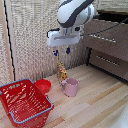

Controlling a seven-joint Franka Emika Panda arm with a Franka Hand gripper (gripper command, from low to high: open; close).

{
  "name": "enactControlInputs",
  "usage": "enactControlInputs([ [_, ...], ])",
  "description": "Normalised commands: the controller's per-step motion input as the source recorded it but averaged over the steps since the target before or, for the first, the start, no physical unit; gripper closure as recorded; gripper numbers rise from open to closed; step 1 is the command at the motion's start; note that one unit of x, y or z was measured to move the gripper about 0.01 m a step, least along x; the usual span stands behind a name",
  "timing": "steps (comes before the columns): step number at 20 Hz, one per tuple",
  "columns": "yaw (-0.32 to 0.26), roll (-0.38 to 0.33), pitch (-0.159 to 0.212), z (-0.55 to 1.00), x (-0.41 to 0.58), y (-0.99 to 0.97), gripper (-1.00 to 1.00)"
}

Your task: Move your gripper towards the pink mug and hold it gently. Lift the pink mug from the surface. Position it above the basket, lowering it gently until it is placed inside. Release the grip on the pink mug, completing the task.

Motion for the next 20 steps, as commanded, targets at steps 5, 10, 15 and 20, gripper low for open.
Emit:
enactControlInputs([
  [5,-0.012,0.035,0.002,-0.28,-0.232,-0.47,-1.00],
  [10,0.000,0.043,0.000,-0.31,-0.247,-0.59,-1.00],
  [15,0.000,0.039,0.000,-0.33,-0.242,-0.47,-1.00],
  [20,0.000,0.005,0.010,-0.39,-0.271,-0.18,-1.00],
])
